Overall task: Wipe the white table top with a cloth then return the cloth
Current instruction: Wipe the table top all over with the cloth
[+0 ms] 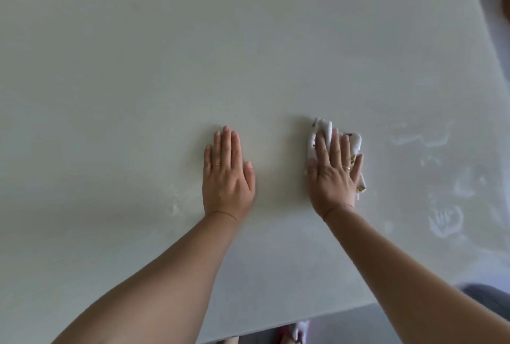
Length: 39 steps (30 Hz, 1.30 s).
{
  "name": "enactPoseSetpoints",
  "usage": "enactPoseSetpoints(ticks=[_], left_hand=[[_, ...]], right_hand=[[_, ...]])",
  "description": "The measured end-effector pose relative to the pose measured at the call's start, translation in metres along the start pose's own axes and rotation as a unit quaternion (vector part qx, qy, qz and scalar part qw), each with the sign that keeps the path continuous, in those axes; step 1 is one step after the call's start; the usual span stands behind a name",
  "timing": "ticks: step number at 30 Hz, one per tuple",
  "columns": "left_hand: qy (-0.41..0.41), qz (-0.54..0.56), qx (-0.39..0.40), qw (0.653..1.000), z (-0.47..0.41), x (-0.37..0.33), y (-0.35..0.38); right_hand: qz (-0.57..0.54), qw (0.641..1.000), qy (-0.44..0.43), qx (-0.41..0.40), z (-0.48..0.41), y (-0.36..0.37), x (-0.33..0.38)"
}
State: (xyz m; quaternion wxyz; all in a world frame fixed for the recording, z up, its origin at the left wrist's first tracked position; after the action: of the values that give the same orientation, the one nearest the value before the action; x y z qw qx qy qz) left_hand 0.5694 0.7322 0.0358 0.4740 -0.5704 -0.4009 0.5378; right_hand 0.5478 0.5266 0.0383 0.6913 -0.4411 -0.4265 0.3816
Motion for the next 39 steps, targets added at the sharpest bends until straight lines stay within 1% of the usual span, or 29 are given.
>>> enactPoseSetpoints(ticks=[1, 2, 4, 6, 7, 8, 9, 11, 12, 13, 14, 15, 16, 18, 19, 20, 21, 22, 24, 26, 27, 28, 30, 32, 33, 34, 35, 37, 39], left_hand=[[-0.001, -0.001, 0.0, 1.0, 0.0, 0.0, 0.0], [-0.002, -0.002, 0.0, 1.0, -0.001, 0.0, -0.001], [-0.003, -0.004, 0.007, 1.0, 0.0, -0.001, 0.0], [0.0, -0.009, 0.01, 1.0, 0.001, -0.003, 0.0], [0.0, -0.013, 0.012, 1.0, 0.002, -0.003, 0.0], [-0.004, -0.02, 0.01, 1.0, 0.003, -0.001, -0.001], [-0.014, -0.027, 0.003, 1.0, 0.005, 0.0, -0.002], [-0.048, -0.032, -0.018, 0.998, 0.018, 0.0, -0.009], [-0.057, -0.027, -0.027, 0.998, 0.03, -0.004, -0.012], [-0.052, -0.021, -0.031, 0.998, 0.048, -0.013, -0.011], [-0.035, -0.017, -0.03, 0.999, 0.069, -0.024, -0.009], [-0.016, -0.017, -0.024, 0.999, 0.091, -0.033, -0.006], [-0.002, -0.021, -0.014, 1.0, 0.111, -0.038, -0.002], [0.003, -0.032, 0.005, 0.999, 0.135, -0.035, 0.006], [0.001, -0.036, 0.007, 0.999, 0.14, -0.032, 0.009], [-0.001, -0.039, 0.006, 0.999, 0.141, -0.03, 0.01], [-0.003, -0.041, 0.007, 0.999, 0.14, -0.029, 0.01], [-0.005, -0.041, 0.008, 0.999, 0.139, -0.028, 0.011], [-0.009, -0.037, 0.01, 0.999, 0.139, -0.029, 0.013], [-0.01, -0.036, 0.013, 0.999, 0.14, -0.028, 0.015], [-0.01, -0.036, 0.013, 0.999, 0.14, -0.028, 0.015], [-0.012, -0.039, 0.012, 0.999, 0.139, -0.027, 0.014], [-0.012, -0.045, 0.017, 0.999, 0.138, -0.026, 0.013], [-0.007, -0.046, 0.017, 0.999, 0.138, -0.027, 0.013], [-0.007, -0.045, 0.013, 0.999, 0.138, -0.028, 0.012], [-0.007, -0.043, 0.008, 0.999, 0.139, -0.028, 0.012], [-0.008, -0.039, 0.002, 0.999, 0.139, -0.028, 0.012], [-0.009, -0.038, -0.007, 0.999, 0.139, -0.029, 0.013], [-0.013, -0.036, -0.006, 0.999, 0.139, -0.028, 0.014]], right_hand=[[-0.005, 1.0, 0.005, -0.003, 0.016, 0.01, 0.015], [-0.004, 1.0, -0.03, -0.001, 0.036, 0.02, 0.034], [0.024, 0.986, -0.161, 0.024, 0.072, 0.033, 0.054], [0.067, 0.954, -0.291, 0.043, 0.079, 0.029, 0.044], [0.087, 0.945, -0.312, 0.047, 0.073, 0.024, 0.028], [0.097, 0.949, -0.296, 0.046, 0.062, 0.017, 0.01], [0.09, 0.964, -0.248, 0.042, 0.049, 0.01, -0.007], [0.038, 0.993, -0.104, 0.027, 0.034, 0.001, -0.031], [0.006, 0.999, -0.049, 0.018, 0.037, 0.002, -0.031], [-0.013, 1.0, -0.018, 0.011, 0.048, 0.007, -0.023], [-0.017, 1.0, -0.019, 0.012, 0.064, 0.014, -0.01], [-0.014, 0.998, -0.052, 0.016, 0.085, 0.022, 0.005], [-0.002, 0.994, -0.109, 0.029, 0.108, 0.03, 0.017], [0.036, 0.968, -0.245, 0.048, 0.142, 0.035, 0.021], [0.053, 0.952, -0.295, 0.056, 0.143, 0.032, 0.012], [0.072, 0.944, -0.317, 0.057, 0.136, 0.028, -0.003], [0.086, 0.947, -0.305, 0.056, 0.125, 0.023, -0.02], [0.084, 0.959, -0.264, 0.051, 0.113, 0.016, -0.037], [0.042, 0.99, -0.132, 0.035, 0.097, 0.005, -0.061], [0.003, 0.999, -0.036, 0.015, 0.11, 0.009, -0.053], [-0.001, 0.999, -0.03, 0.014, 0.126, 0.017, -0.04], [0.002, 0.998, -0.061, 0.016, 0.146, 0.025, -0.022], [0.028, 0.981, -0.186, 0.04, 0.19, 0.041, 0.005], [0.06, 0.947, -0.309, 0.066, 0.202, 0.038, -0.002], [0.079, 0.934, -0.341, 0.068, 0.194, 0.033, -0.018], [0.099, 0.933, -0.341, 0.063, 0.182, 0.026, -0.04], [0.106, 0.946, -0.303, 0.053, 0.165, 0.017, -0.064], [0.065, 0.985, -0.154, 0.039, 0.139, -0.003, -0.104], [0.016, 0.999, -0.032, 0.012, 0.143, 0.0, -0.106]])
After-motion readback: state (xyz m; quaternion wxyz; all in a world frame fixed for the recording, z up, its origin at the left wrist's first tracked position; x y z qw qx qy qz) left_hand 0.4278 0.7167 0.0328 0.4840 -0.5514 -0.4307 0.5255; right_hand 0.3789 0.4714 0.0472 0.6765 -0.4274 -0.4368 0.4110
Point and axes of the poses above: each hand's wrist, its own z-axis away from the middle knuckle, its own y-axis out of the palm, x = y × z, the point moved 6 cm from there along -z, towards the middle knuckle, and after that the axes turned 3 degrees about -z, right-handed, at the moved point
